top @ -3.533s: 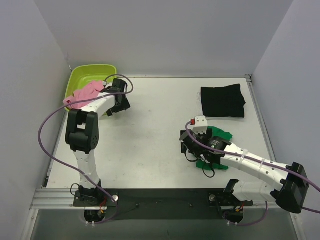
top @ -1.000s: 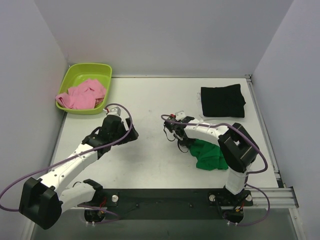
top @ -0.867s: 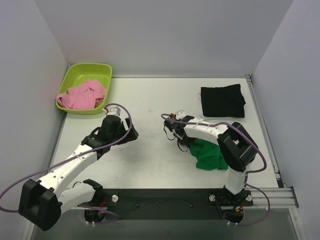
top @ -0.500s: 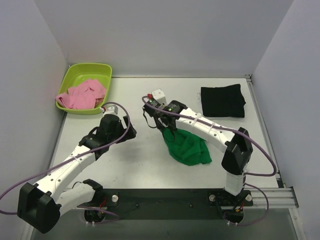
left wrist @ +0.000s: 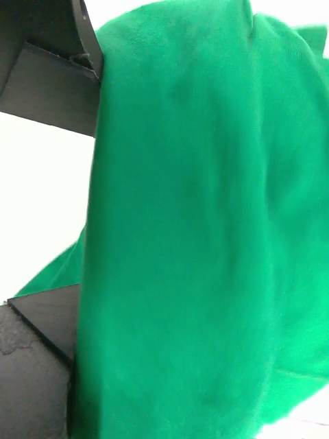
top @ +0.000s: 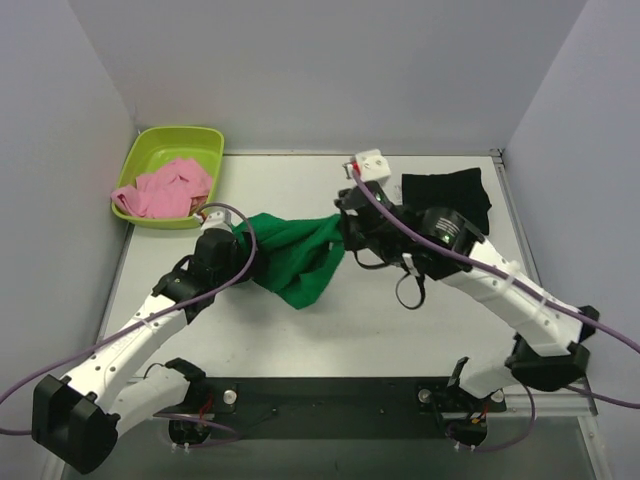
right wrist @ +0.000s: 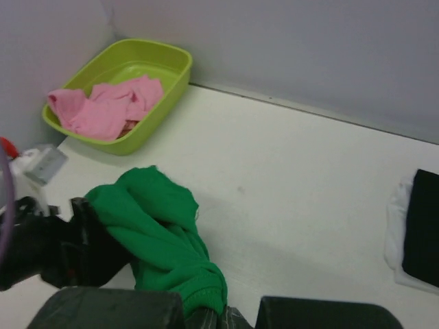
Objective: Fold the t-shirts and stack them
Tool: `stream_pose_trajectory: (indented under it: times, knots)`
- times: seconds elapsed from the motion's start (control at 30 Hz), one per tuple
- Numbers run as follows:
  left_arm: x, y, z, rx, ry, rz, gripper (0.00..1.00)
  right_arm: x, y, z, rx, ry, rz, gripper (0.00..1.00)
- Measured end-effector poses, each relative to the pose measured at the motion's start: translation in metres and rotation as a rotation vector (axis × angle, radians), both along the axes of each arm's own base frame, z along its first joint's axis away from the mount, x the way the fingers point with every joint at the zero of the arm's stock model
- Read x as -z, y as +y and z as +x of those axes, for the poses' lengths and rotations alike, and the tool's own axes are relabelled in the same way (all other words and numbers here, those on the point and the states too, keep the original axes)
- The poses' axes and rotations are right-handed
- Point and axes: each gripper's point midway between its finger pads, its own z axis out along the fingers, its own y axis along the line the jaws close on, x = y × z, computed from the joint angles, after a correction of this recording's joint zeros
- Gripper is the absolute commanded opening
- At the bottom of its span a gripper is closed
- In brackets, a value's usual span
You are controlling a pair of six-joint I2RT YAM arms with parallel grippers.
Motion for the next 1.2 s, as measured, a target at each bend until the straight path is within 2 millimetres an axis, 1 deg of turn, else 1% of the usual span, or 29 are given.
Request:
stream_pose_trajectory:
  times: [0.03, 0.07, 0.1, 0.13, 0.17, 0.2, 0.23, 0.27, 0.3, 0.33, 0.37, 0.4, 0.43, 0.47, 0.5, 0.57, 0.63, 0.7, 0.77, 0.8, 0.83, 0.87, 0.9, 0.97, 1.0, 1.07, 1.2]
  knots:
    - [-0.001, 0.000, 0.000, 0.000, -0.003, -0.001, 0.90, 0.008, -0.015, -0.003, 0.026, 0.006, -0.015, 0.00]
    - [-0.002, 0.000, 0.000, 0.000, -0.006, -0.003, 0.89, 0.024, -0.033, -0.006, 0.065, 0.014, -0.022, 0.00]
    - [-0.003, 0.000, 0.000, 0.000, -0.009, -0.005, 0.89, 0.050, -0.059, -0.010, 0.114, 0.045, -0.059, 0.00]
    - [-0.004, 0.000, 0.000, -0.001, -0.011, -0.006, 0.89, 0.073, -0.080, -0.012, 0.163, 0.070, -0.090, 0.00]
    - [-0.004, 0.000, 0.000, 0.000, -0.013, -0.007, 0.90, 0.093, -0.095, -0.012, 0.207, 0.092, -0.110, 0.02]
    - [-0.005, 0.000, 0.000, -0.001, -0.015, -0.007, 0.89, 0.120, -0.116, -0.015, 0.259, 0.127, -0.159, 0.12]
    - [-0.005, 0.000, 0.000, -0.001, -0.015, -0.008, 0.89, 0.145, -0.133, -0.018, 0.308, 0.165, -0.202, 0.25]
    - [-0.005, 0.000, 0.000, -0.001, -0.015, -0.008, 0.89, 0.170, -0.149, -0.021, 0.359, 0.201, -0.246, 0.54]
    - [-0.005, 0.000, 0.000, -0.001, -0.015, -0.008, 0.89, 0.191, -0.163, -0.026, 0.400, 0.234, -0.289, 0.64]
    - [-0.005, 0.000, 0.000, -0.001, -0.016, -0.009, 0.89, 0.208, -0.175, -0.032, 0.435, 0.264, -0.332, 0.69]
    - [-0.005, 0.000, 0.000, 0.000, -0.017, -0.010, 0.89, 0.219, -0.184, -0.037, 0.457, 0.282, -0.369, 0.78]
    - [-0.005, 0.000, 0.001, 0.000, -0.017, -0.010, 0.89, 0.224, -0.189, -0.040, 0.472, 0.290, -0.390, 0.81]
    - [-0.004, -0.001, 0.001, 0.000, -0.015, -0.009, 0.89, 0.224, -0.191, -0.040, 0.485, 0.287, -0.392, 0.82]
    - [-0.003, -0.001, 0.001, 0.000, -0.011, -0.007, 0.89, 0.221, -0.191, -0.039, 0.495, 0.276, -0.386, 0.86]
    - [0.000, -0.001, 0.002, 0.000, -0.005, -0.004, 0.89, 0.218, -0.191, -0.038, 0.498, 0.266, -0.380, 0.86]
    - [0.004, -0.001, 0.002, 0.000, 0.007, 0.004, 0.89, 0.206, -0.183, -0.034, 0.494, 0.237, -0.353, 0.86]
    - [0.007, -0.001, 0.003, 0.001, 0.018, 0.011, 0.88, 0.191, -0.167, -0.032, 0.454, 0.204, -0.314, 0.85]
    - [0.012, -0.002, 0.003, 0.001, 0.030, 0.019, 0.86, 0.176, -0.143, -0.035, 0.387, 0.174, -0.281, 0.85]
    - [0.018, -0.002, 0.003, -0.001, 0.045, 0.030, 0.85, 0.171, -0.117, -0.040, 0.318, 0.163, -0.274, 0.84]
    - [0.022, -0.002, 0.003, -0.001, 0.057, 0.038, 0.84, 0.172, -0.104, -0.043, 0.285, 0.161, -0.277, 0.84]
    - [0.028, -0.001, 0.003, -0.004, 0.071, 0.046, 0.84, 0.178, -0.090, -0.046, 0.253, 0.163, -0.293, 0.84]
    - [0.033, -0.001, 0.002, -0.007, 0.087, 0.055, 0.84, 0.186, -0.080, -0.049, 0.233, 0.169, -0.314, 0.84]
    - [0.040, 0.000, 0.001, -0.011, 0.103, 0.063, 0.84, 0.196, -0.071, -0.052, 0.209, 0.179, -0.340, 0.84]
    - [0.053, 0.005, -0.003, -0.033, 0.135, 0.077, 0.84, 0.216, -0.059, -0.058, 0.181, 0.201, -0.389, 0.84]
    - [0.059, 0.008, -0.005, -0.047, 0.148, 0.085, 0.84, 0.225, -0.056, -0.059, 0.174, 0.212, -0.403, 0.84]
    - [0.071, 0.013, -0.010, -0.075, 0.176, 0.097, 0.84, 0.236, -0.056, -0.063, 0.169, 0.226, -0.418, 0.84]
    - [0.091, 0.020, -0.012, -0.119, 0.231, 0.122, 0.83, 0.243, -0.057, -0.067, 0.160, 0.232, -0.418, 0.83]
